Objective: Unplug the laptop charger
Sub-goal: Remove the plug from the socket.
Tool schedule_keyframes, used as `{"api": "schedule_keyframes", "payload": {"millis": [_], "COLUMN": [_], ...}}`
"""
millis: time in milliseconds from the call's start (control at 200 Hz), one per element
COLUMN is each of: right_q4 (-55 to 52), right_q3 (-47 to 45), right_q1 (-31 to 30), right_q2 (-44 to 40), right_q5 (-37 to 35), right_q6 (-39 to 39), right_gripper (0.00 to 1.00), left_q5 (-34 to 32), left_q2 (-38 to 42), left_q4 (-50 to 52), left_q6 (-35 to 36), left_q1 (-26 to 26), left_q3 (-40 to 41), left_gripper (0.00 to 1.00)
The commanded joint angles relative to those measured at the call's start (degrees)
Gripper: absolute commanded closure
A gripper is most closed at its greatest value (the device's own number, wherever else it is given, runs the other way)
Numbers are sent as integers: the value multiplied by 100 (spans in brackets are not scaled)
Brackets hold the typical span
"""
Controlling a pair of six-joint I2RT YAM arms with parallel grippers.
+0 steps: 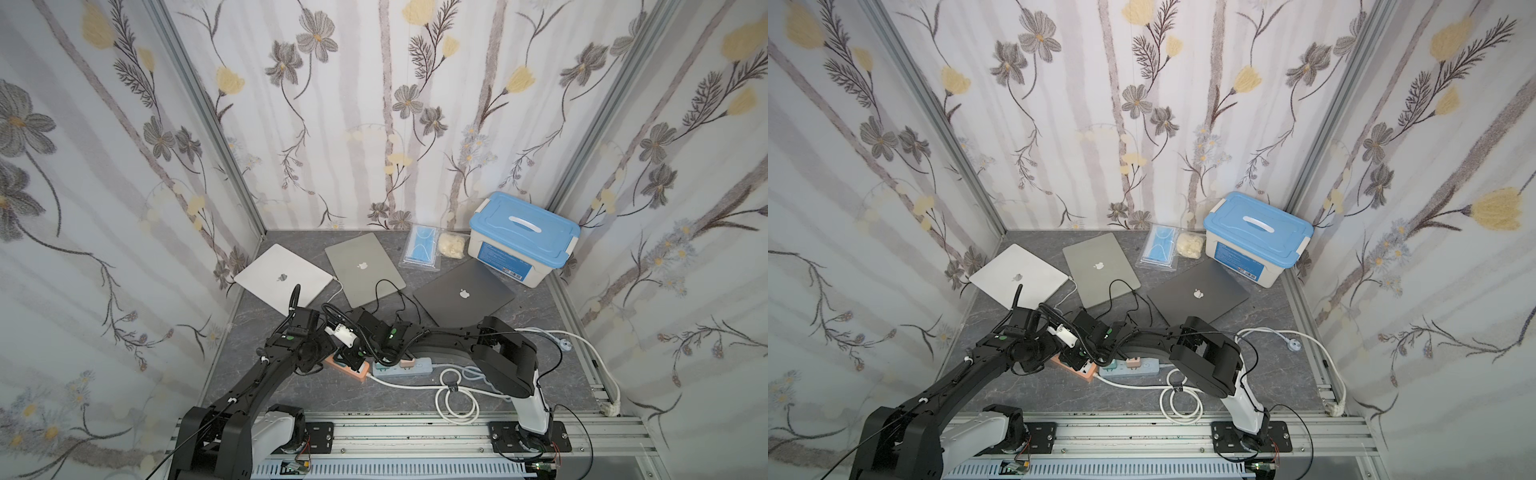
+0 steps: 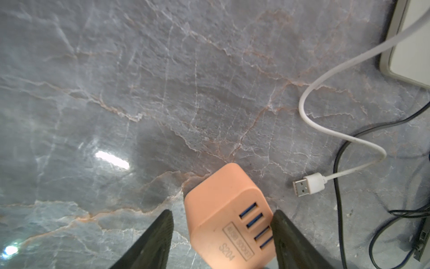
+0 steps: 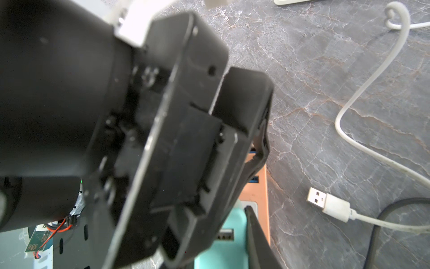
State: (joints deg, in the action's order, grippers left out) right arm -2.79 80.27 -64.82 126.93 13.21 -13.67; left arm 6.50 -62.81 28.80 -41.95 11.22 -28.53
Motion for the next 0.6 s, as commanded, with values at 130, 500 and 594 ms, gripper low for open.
{"api": "schedule_keyframes", "payload": {"millis": [130, 500, 594], "right_q4": [-562, -654, -630], "right_q3": [14, 109, 88], "right_q1": [21, 46, 39], "right_q2": [-213, -117, -137], "right_q5": [-562, -580, -565], "right_q6": [44, 11, 30], "right_gripper": [100, 100, 100], "left_q5": [-324, -382, -396], "left_q2": [-43, 189, 49], "left_q4": [430, 544, 500], "left_q6": [23, -59, -32], "left_q1": [55, 141, 159], "left_q3": [-7, 5, -1], "left_gripper": [32, 33, 33]}}
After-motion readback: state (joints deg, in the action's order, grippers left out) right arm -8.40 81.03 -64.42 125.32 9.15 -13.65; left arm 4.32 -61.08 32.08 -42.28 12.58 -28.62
